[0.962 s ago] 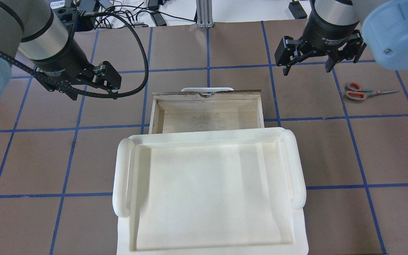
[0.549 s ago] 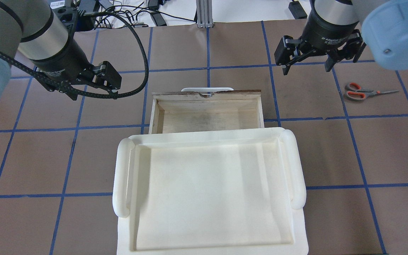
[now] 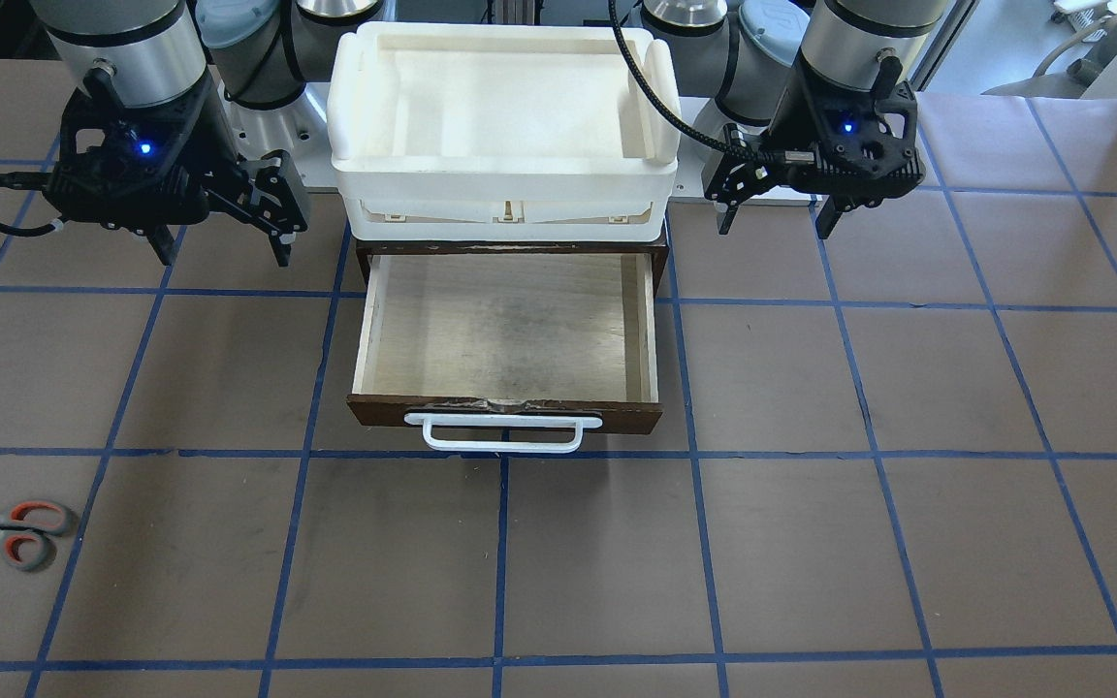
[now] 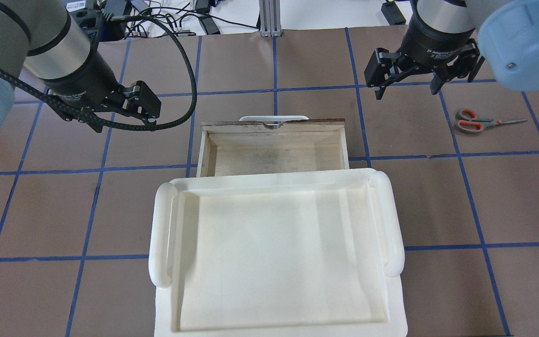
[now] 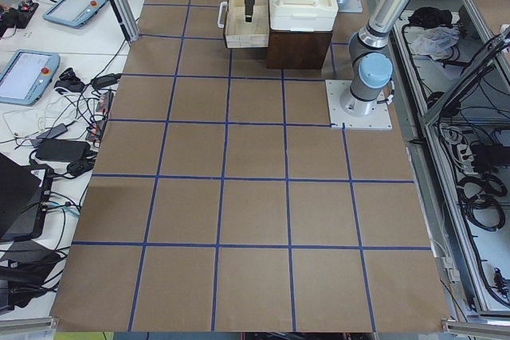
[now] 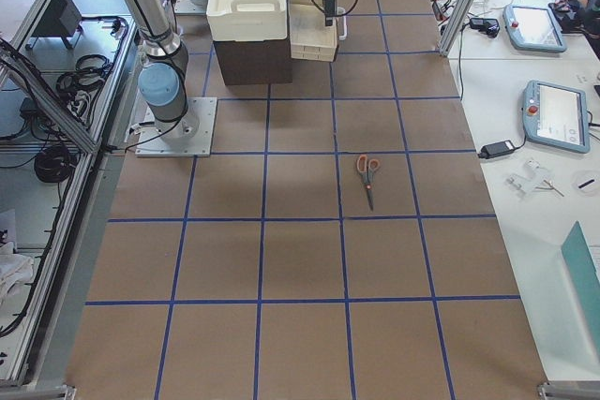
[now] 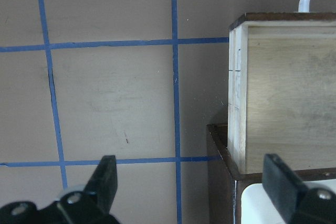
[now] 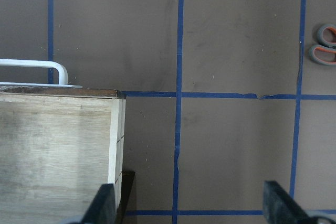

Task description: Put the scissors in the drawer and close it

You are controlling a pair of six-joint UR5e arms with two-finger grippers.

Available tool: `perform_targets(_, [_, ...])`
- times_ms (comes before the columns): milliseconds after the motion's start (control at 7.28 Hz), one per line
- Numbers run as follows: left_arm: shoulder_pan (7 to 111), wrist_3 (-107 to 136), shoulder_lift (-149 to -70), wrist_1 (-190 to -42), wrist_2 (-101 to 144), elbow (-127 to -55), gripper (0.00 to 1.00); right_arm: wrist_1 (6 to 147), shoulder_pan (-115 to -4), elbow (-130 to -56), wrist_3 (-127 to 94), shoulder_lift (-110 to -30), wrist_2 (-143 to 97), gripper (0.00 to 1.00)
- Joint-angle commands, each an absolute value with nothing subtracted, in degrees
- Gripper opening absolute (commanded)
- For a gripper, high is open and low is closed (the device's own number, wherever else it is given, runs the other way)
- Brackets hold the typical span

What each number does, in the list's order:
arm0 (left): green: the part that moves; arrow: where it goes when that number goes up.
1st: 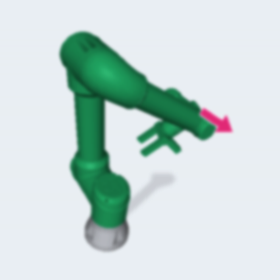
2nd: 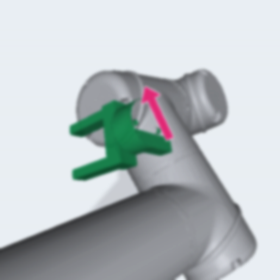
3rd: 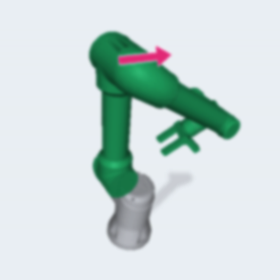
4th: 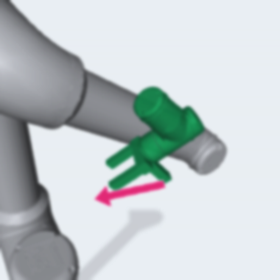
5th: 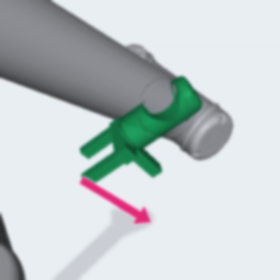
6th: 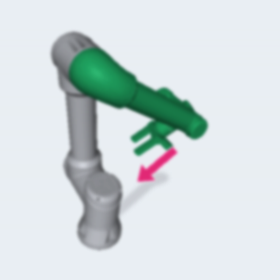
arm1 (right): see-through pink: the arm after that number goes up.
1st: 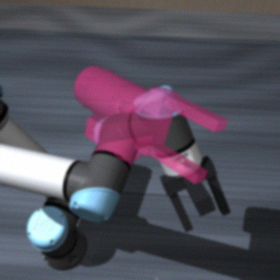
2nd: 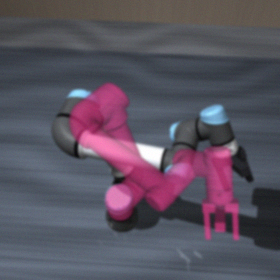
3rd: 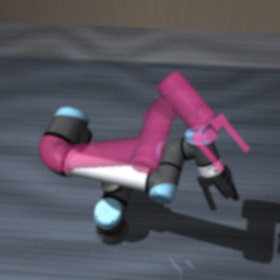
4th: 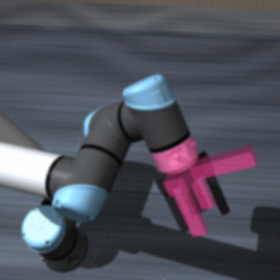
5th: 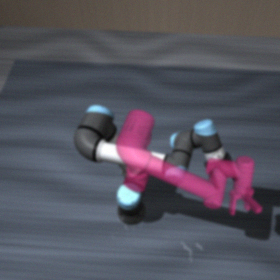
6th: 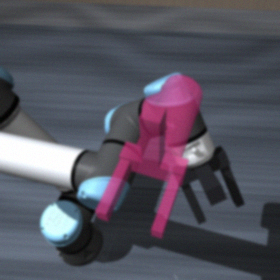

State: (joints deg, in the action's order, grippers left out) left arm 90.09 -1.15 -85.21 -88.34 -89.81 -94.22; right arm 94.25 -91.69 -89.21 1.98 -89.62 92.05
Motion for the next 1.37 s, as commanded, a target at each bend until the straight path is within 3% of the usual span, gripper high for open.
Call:
perform_targets(0, [90.0, -1.5, -85.3, -88.4, -90.3, -94.1, 1.00, 94.4, -88.3, -89.2, 16.7, -89.3, 91.9, 1.00])
perform_targets(549, [89.9, -1.3, -85.2, -88.5, -90.3, -94.2, 1.00, 95.1, -78.1, -89.2, 48.9, -87.7, 92.0, 1.00])
perform_targets(1236, [90.1, -1.1, -85.2, -88.6, -90.3, -94.2, 1.00, 101.5, -69.2, -89.3, 85.2, -79.7, 91.6, 1.00])
